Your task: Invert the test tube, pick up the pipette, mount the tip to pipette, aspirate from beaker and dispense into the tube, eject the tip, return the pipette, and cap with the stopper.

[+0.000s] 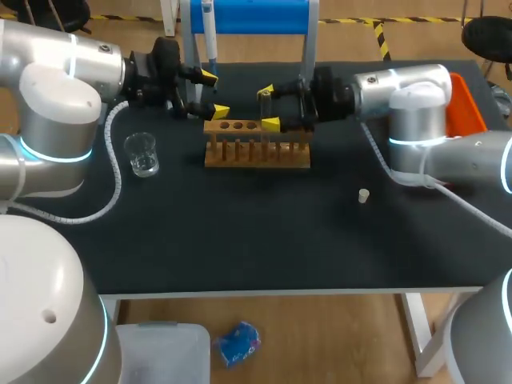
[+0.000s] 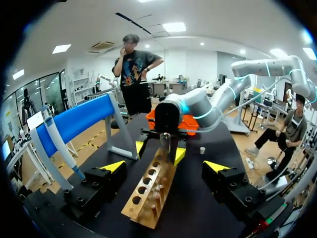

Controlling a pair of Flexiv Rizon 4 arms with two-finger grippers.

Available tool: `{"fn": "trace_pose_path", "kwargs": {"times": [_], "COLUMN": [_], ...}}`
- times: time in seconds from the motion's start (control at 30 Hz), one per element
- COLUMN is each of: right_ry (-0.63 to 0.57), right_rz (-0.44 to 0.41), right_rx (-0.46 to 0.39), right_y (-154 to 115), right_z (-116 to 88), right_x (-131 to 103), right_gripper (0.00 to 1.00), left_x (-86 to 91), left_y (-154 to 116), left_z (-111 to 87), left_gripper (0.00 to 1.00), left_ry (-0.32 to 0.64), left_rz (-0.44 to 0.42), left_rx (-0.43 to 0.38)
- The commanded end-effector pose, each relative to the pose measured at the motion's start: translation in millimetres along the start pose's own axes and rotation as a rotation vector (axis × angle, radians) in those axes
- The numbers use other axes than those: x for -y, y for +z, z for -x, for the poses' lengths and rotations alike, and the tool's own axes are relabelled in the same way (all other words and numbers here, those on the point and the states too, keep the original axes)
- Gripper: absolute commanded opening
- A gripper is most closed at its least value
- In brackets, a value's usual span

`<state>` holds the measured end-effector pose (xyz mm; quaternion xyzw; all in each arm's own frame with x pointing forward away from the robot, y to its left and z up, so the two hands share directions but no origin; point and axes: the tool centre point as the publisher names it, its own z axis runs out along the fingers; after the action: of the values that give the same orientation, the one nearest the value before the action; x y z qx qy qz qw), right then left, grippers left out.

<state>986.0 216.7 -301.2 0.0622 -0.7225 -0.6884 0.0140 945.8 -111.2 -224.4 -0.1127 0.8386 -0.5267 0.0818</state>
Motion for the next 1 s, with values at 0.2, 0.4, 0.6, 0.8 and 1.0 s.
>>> {"fn": "trace_pose_path", "kwargs": {"times": [0.2,0.4,0.6,0.8,1.0], "right_ry": [0.002,0.007,0.004,0.004,0.005], "right_rz": [0.016,0.020,0.023,0.023,0.021], "right_rx": [-0.026,-0.029,-0.030,-0.029,-0.032], "right_y": [6,8,8,9,10], "right_z": [1,-3,-5,-6,-7], "right_x": [2,2,0,-1,-2], "right_gripper": [0.67,0.48,0.43,0.33,0.05], "left_x": [0.1,0.1,0.1,0.1,0.1], "left_y": [0,0,0,0,0], "left_z": [0.0,0.0,0.0,0.0,0.0], "left_gripper": [1.00,1.00,1.00,1.00,1.00], "left_ry": [-0.001,-0.001,-0.001,-0.001,-0.001], "left_rz": [0.001,0.001,0.001,0.001,0.001], "left_rx": [0.000,0.000,0.000,0.000,0.000]}}
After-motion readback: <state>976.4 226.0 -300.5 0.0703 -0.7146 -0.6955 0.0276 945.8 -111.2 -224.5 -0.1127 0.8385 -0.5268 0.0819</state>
